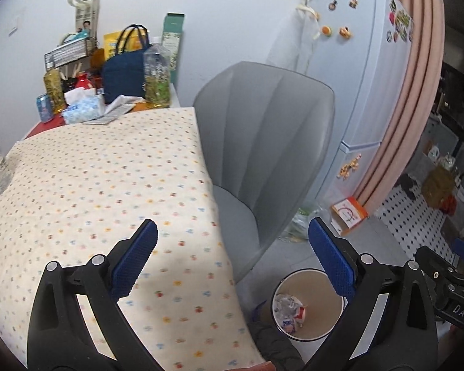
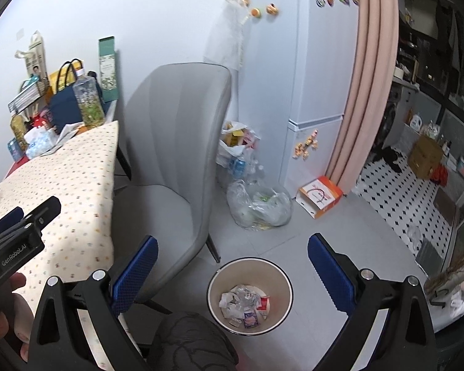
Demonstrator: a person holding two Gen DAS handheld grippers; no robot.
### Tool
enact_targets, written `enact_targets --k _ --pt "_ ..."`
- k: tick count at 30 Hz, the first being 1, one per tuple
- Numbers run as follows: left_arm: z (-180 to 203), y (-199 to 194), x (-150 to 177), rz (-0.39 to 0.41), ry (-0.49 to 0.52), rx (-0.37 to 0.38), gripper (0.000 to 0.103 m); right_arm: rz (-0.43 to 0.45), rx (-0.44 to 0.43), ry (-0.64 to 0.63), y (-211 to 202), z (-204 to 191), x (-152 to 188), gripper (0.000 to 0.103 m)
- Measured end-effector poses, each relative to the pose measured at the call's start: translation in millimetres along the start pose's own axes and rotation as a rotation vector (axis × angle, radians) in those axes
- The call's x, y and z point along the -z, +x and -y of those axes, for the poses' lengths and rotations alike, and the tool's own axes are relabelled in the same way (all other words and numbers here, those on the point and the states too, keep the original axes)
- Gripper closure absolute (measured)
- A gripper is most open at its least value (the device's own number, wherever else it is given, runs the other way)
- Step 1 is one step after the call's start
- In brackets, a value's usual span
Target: Collect trash
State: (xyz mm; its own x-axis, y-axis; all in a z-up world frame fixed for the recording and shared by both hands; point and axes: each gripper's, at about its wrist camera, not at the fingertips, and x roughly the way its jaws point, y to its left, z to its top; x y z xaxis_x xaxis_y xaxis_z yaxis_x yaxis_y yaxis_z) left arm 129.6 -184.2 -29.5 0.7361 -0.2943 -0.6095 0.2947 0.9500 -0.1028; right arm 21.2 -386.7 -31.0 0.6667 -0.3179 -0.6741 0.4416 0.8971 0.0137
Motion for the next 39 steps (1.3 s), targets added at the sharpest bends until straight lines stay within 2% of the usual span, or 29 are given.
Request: enact_targets --k 17,32,39 --pt "-55.9 -68.1 -2.7 0.102 -0.052 -0.077 0.006 0.089 -0.048 -0.075 -61.4 -53.5 -5.9 0.008" --pt "-110.0 -128.1 5.7 0.165 -0.112 -0.174 0.006 0.136 -0.153 -0.138 -109.1 -108.8 3.4 0.008" --pt "-124.9 -155.5 8.0 0.198 -0.129 -0.213 0.006 0.153 -0.187 -0.154 -126.9 -120.9 10.6 0.008"
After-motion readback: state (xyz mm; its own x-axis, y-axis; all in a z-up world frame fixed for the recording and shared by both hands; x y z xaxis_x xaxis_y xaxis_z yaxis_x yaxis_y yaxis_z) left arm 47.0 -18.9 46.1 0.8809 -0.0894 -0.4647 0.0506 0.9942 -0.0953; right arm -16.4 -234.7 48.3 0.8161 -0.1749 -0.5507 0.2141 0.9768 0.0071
